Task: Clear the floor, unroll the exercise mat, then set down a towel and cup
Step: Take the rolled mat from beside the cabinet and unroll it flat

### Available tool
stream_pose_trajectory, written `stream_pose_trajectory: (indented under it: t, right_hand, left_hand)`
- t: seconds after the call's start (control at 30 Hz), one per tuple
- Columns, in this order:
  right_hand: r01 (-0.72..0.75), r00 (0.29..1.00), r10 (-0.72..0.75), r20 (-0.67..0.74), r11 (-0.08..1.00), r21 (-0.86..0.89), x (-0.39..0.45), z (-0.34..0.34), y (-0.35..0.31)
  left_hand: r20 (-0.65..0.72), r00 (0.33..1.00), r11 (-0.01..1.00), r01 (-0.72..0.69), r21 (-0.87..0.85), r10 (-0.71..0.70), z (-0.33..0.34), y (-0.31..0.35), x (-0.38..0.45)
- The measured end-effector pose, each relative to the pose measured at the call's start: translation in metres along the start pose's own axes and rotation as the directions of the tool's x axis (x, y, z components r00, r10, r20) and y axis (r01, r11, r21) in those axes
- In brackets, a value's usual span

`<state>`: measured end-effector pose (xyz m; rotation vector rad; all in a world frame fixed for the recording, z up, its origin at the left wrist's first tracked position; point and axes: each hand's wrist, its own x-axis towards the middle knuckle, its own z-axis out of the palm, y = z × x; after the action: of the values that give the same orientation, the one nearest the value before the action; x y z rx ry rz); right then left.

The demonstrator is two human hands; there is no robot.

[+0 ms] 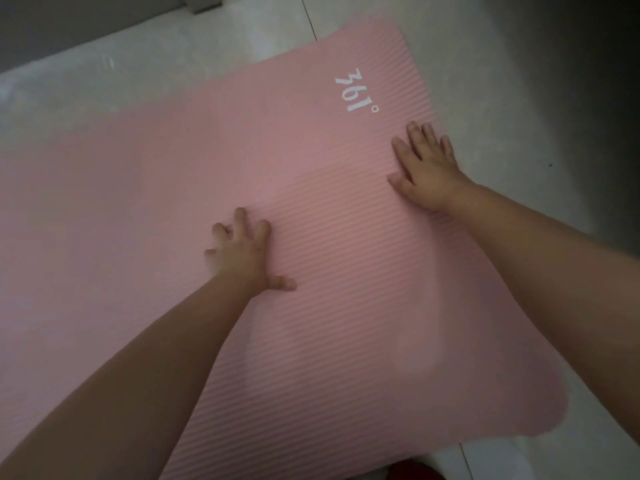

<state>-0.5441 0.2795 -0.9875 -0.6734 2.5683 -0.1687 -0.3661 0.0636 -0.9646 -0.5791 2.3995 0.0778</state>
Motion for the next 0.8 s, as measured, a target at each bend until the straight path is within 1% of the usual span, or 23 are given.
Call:
stream_pose_trajectory:
  t: [0.07, 0.13, 0.2, 0.27, 0.33, 0.4, 0.43, 0.5, 0.53, 0.6, 0.67, 0.8]
  right_hand:
    - [0.033, 0.999, -0.033, 0.0, 0.999, -0.026, -0.026, 0.014, -0.015]
    - [0.028, 1.0, -0.028, 0.007, 0.999, -0.015, -0.059, 0.032, -0.036]
    - [0.059, 0.995, -0.057, 0.084, 0.998, -0.015, -0.083, 0.044, -0.059]
    - [0.158, 0.973, -0.148, 0.179, 0.987, -0.043, -0.096, 0.05, -0.084]
    - [0.239, 0.949, -0.218, 0.228, 0.968, -0.073, -0.101, 0.048, -0.105]
    - [0.283, 0.934, -0.246, 0.258, 0.952, -0.117, -0.104, 0.045, -0.132]
    - [0.281, 0.935, -0.242, 0.26, 0.951, -0.128, -0.106, 0.042, -0.147]
    - [0.271, 0.943, -0.238, 0.234, 0.955, -0.12, -0.112, 0.03, -0.182]
    - [0.282, 0.944, -0.257, 0.207, 0.954, -0.104, -0.116, 0.022, -0.209]
    - [0.309, 0.943, -0.294, 0.158, 0.948, -0.08, -0.124, 0.009, -0.243]
    - [0.357, 0.929, -0.348, 0.122, 0.932, -0.066, -0.136, -0.009, -0.292]
    - [0.339, 0.939, -0.338, 0.068, 0.941, -0.011, -0.166, -0.056, -0.387]
  left_hand:
    - [-0.009, 1.0, 1.0, -0.014, -0.025, 0.014, 0.004, -0.002, -0.006]
    - [-0.039, 0.995, 0.996, -0.09, -0.004, 0.089, 0.013, -0.011, -0.013]
    - [-0.029, 0.972, 0.969, -0.229, 0.088, 0.233, 0.02, -0.029, -0.02]
    - [0.005, 0.932, 0.919, -0.359, 0.163, 0.363, 0.022, -0.055, -0.028]
    - [-0.01, 0.912, 0.899, -0.403, 0.174, 0.411, 0.02, -0.076, -0.033]
    - [-0.065, 0.914, 0.908, -0.387, 0.161, 0.401, 0.018, -0.097, -0.044]
    - [-0.094, 0.916, 0.915, -0.374, 0.151, 0.39, 0.017, -0.108, -0.052]
    - [-0.129, 0.926, 0.932, -0.34, 0.126, 0.356, 0.011, -0.133, -0.071]
    - [-0.15, 0.933, 0.943, -0.314, 0.111, 0.328, 0.006, -0.155, -0.087]
    - [-0.186, 0.941, 0.959, -0.27, 0.09, 0.282, -0.002, -0.177, -0.107]
    - [-0.21, 0.953, 0.976, -0.209, 0.063, 0.218, -0.018, -0.209, -0.131]
    - [-0.208, 0.976, 0.998, -0.061, -0.002, 0.059, -0.065, -0.273, -0.179]
